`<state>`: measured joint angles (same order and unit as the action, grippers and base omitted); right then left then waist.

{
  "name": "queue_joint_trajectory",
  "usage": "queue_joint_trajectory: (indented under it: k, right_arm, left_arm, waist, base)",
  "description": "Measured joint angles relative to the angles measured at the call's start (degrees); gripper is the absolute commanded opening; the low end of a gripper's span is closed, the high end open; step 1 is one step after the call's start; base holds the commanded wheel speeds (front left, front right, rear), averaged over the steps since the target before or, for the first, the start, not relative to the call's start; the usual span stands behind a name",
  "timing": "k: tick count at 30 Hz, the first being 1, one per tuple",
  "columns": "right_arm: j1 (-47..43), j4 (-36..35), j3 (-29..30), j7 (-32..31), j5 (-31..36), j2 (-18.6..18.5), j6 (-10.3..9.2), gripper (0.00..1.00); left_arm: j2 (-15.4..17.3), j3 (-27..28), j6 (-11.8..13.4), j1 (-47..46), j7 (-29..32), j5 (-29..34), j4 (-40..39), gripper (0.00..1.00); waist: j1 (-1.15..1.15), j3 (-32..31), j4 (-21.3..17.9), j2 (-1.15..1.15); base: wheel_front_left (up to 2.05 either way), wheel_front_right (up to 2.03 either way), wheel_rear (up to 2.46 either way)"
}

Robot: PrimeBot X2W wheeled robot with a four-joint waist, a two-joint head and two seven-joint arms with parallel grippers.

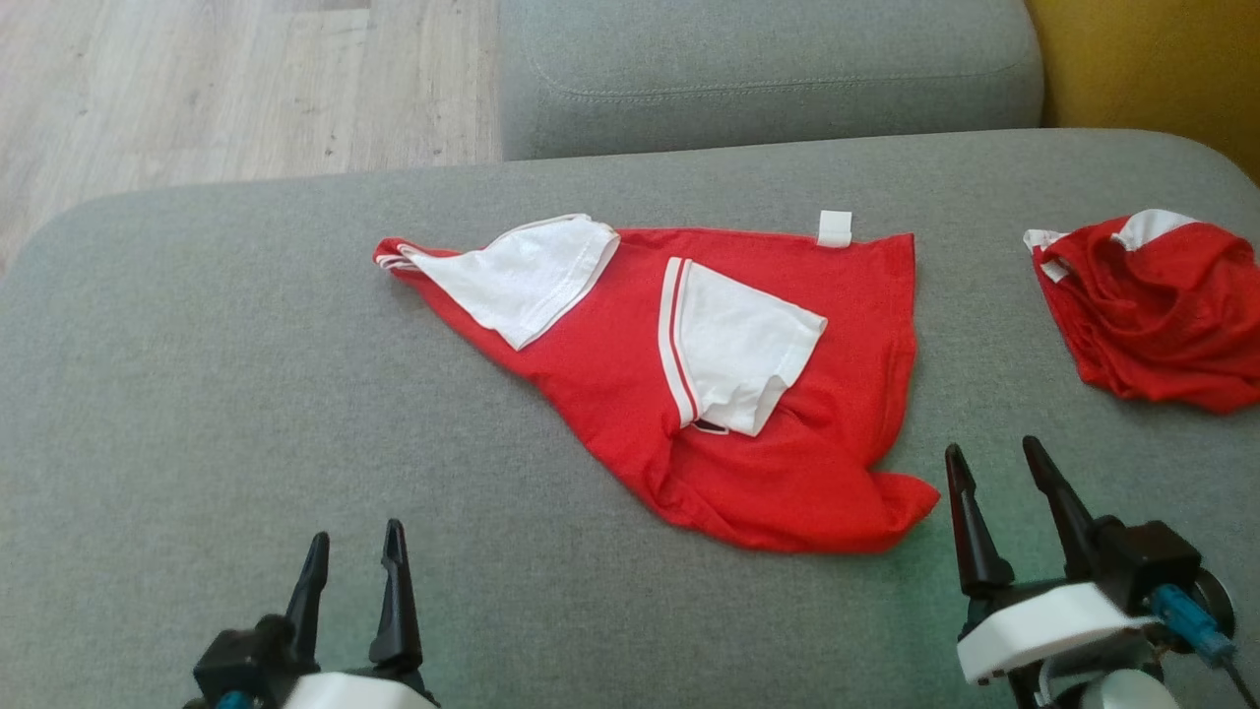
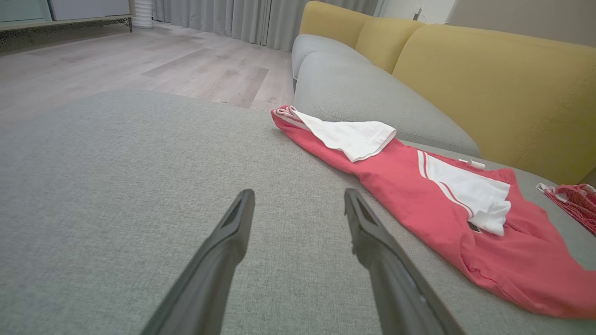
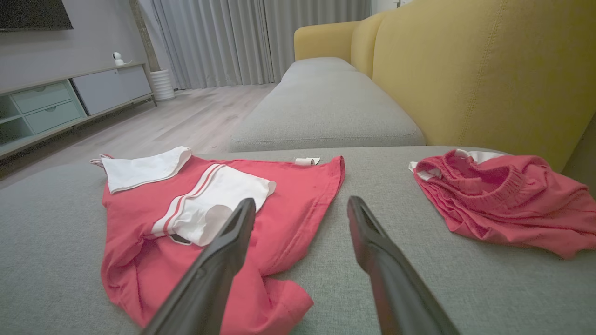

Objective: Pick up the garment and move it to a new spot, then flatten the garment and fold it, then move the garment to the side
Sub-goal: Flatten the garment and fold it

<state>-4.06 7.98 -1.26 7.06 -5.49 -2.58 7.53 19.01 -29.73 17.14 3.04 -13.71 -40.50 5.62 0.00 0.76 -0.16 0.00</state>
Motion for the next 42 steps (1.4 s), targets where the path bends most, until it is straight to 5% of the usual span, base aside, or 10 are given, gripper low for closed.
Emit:
queue_joint_trajectory:
  k: [29, 34, 42]
  right_arm:
    - [3.26, 0.92, 2.03, -1.60, 3.27, 0.00, 0.00, 1.00]
    - [16.56, 6.83, 3.70, -5.08, 7.71, -0.03, 0.00, 1.00]
    - [25.28, 19.57, 6.37, -7.86, 11.33, -0.13, 0.00, 1.00]
  left_arm:
    - [0.01, -0.45, 1.53, -0.60, 0.01, 1.75, -3.74, 1.00]
    - [-0.62, -1.71, 1.24, -3.36, 0.01, 2.34, -3.85, 1.00]
    - [-2.12, -2.12, 0.02, -5.57, -0.01, 2.83, -2.26, 1.00]
  waist:
    - [0.01, 3.16, 2.95, 0.00]
    - [0.01, 6.25, 5.85, 0.00]
    - [0.02, 9.91, 10.47, 0.00]
  base:
    - [0.00, 0.00, 0.00]
    - [0.00, 0.00, 0.00]
    - [0.00, 0.00, 0.00]
